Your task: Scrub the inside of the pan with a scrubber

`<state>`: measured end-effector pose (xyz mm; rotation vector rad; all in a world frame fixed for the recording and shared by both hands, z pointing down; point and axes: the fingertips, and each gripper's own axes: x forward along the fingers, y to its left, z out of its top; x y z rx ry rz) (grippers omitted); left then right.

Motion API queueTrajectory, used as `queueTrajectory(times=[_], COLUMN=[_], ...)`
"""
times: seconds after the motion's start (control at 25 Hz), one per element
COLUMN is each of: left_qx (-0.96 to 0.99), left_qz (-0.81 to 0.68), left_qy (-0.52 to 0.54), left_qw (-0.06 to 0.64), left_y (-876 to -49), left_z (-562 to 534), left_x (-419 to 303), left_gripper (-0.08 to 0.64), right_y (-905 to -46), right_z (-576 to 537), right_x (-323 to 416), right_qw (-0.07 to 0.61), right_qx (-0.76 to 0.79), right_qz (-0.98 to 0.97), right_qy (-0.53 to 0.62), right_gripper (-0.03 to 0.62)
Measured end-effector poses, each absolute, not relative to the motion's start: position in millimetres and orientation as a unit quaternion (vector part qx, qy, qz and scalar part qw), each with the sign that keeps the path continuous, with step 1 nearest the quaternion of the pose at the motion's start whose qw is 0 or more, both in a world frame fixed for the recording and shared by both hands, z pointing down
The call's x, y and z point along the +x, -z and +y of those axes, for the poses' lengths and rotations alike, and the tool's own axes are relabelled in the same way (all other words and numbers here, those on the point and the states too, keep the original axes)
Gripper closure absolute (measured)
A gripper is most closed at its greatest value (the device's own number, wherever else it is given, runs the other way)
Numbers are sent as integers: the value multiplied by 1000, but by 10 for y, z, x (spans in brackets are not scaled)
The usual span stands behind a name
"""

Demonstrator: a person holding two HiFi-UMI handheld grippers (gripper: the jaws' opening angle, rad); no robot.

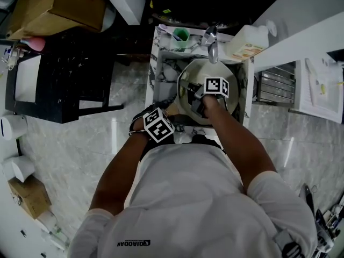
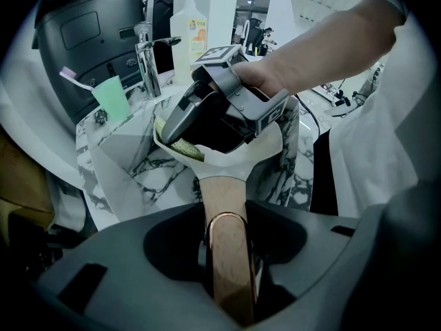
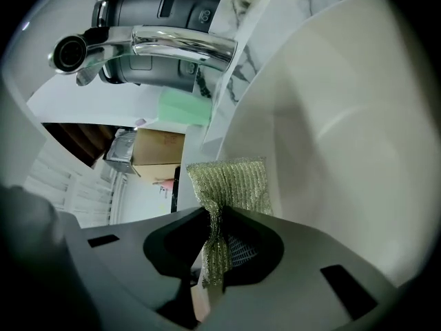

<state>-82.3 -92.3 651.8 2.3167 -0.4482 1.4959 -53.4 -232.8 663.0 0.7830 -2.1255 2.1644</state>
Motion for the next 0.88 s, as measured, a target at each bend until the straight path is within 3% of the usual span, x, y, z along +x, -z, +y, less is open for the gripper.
queueTrajectory(times=[0.52, 0.88], left_qx=[816, 815], left_qz=[-158, -158], left_qy=[-528, -529], left_qw=[173, 175], left_y=[-6503, -6507], left_z=[-933, -922], left_x=[-832, -830], left_gripper=[368, 368], right_y=[-6620, -6652], right_z=[-1748, -1240], right_x=[-586, -428], right_qw=[106, 230], right_qx=[144, 46], right_qz=[-675, -669], right_qy=[-716, -706], right_gripper=[506, 508])
